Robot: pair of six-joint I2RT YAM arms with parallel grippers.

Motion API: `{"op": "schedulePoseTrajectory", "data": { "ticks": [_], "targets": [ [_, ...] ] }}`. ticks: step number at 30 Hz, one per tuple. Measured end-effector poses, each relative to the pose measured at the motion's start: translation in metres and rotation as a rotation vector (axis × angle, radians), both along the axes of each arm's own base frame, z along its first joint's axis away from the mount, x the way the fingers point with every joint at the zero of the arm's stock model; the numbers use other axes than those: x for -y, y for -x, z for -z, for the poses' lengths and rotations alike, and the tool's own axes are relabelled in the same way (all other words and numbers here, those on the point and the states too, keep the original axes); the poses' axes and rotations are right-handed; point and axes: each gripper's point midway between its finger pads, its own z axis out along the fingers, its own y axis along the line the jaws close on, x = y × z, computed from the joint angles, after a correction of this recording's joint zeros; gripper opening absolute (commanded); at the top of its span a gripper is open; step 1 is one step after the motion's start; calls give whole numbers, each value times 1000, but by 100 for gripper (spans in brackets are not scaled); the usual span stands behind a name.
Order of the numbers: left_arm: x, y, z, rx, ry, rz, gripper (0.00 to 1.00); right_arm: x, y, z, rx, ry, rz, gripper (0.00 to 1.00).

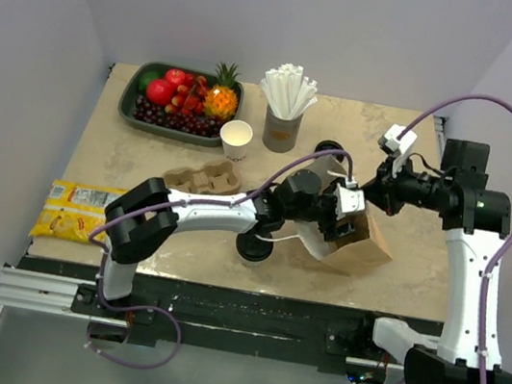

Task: Pack the takeout coffee

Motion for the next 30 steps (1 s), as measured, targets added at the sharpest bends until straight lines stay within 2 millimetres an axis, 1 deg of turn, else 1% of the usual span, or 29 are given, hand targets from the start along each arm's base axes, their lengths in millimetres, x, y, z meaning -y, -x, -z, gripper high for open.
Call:
{"op": "schedulePoseTrajectory", "data": {
  "ticks": [2,6,10,13,17,21,28,30],
  "targets": [
    [3,2,11,-13,-14,12,77,-4,-2,0,22,32,-7,0],
    [3,12,22,-54,-21,29,79,-4,-2,2,26,57,3,0],
    [-5,20,48,-109,-67,1,79,-3,2,1,69,89,3,0],
    [-10,17,60,-156,-87,-88,79,-2,9,2,93,114,0,0],
    [-14,9,62,-190,-79,-190,79,-2,12,0,110,125,-5,0],
    [-16,3,70,-198,-86,-250,79,-1,12,5,104,140,-9,0],
    [-9,2,103,-195,-130,-277,81,-4,11,14,58,142,-20,0],
    [-3,1,105,-191,-126,-273,82,-4,11,16,44,144,-22,0]
  ]
}}
